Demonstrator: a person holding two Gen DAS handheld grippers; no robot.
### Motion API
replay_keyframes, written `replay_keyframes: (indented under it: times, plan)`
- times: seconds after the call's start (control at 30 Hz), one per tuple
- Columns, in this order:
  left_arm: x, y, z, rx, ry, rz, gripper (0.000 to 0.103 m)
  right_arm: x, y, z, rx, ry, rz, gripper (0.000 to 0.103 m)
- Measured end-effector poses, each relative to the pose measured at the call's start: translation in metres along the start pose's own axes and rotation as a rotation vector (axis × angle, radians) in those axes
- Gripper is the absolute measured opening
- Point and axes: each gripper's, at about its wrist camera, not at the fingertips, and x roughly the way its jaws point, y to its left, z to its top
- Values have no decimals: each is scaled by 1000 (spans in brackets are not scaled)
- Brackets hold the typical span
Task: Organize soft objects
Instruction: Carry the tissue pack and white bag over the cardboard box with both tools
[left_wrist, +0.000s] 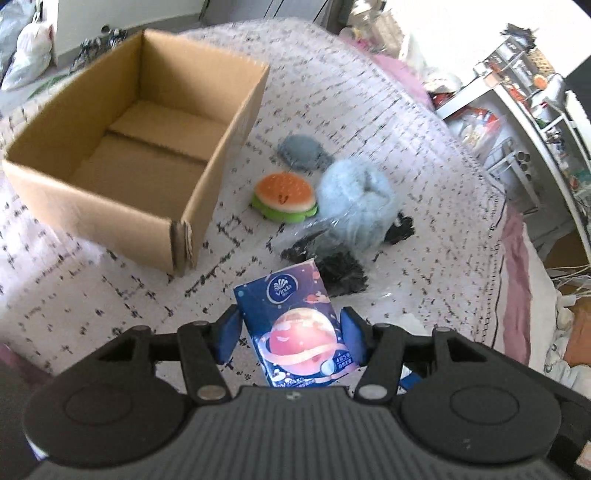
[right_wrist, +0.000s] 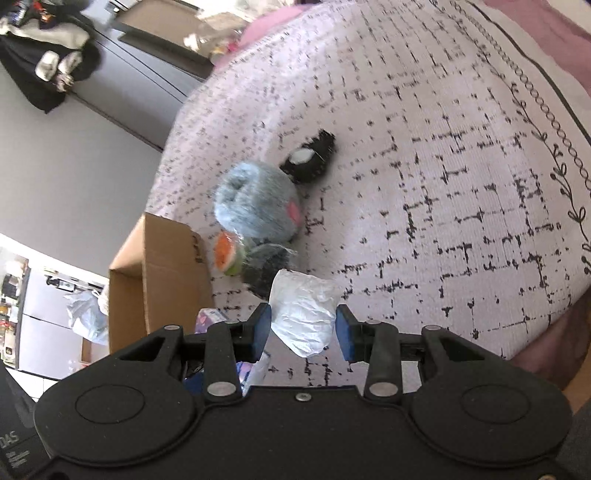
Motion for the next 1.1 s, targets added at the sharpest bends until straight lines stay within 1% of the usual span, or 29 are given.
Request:
replay_keyframes:
  times: [0.23,0.37,0.57,0.67,0.8,1.1]
  plan:
    - [-27,-3,-1,42,-44,-15,57,-16,14,-6,-87,-66,46,38]
    - [-43,-3,0,63,-75,-16,57,-24,18,-9,-113,-81,65,38]
    - [-64,0,3,92,-122,-12,57,-32,24,-13,-163,-110,70,38]
    - [-73,2,6,110,-139,-11,57,-40,31,-15,-208,-142,49,38]
    - [-85,8,13,128,-163,-10,57,-49,40,-14,-236,-164,62,38]
    - [-111,27,31,118,-223,-2,57,-64,67,-11,-303,-193,87,38]
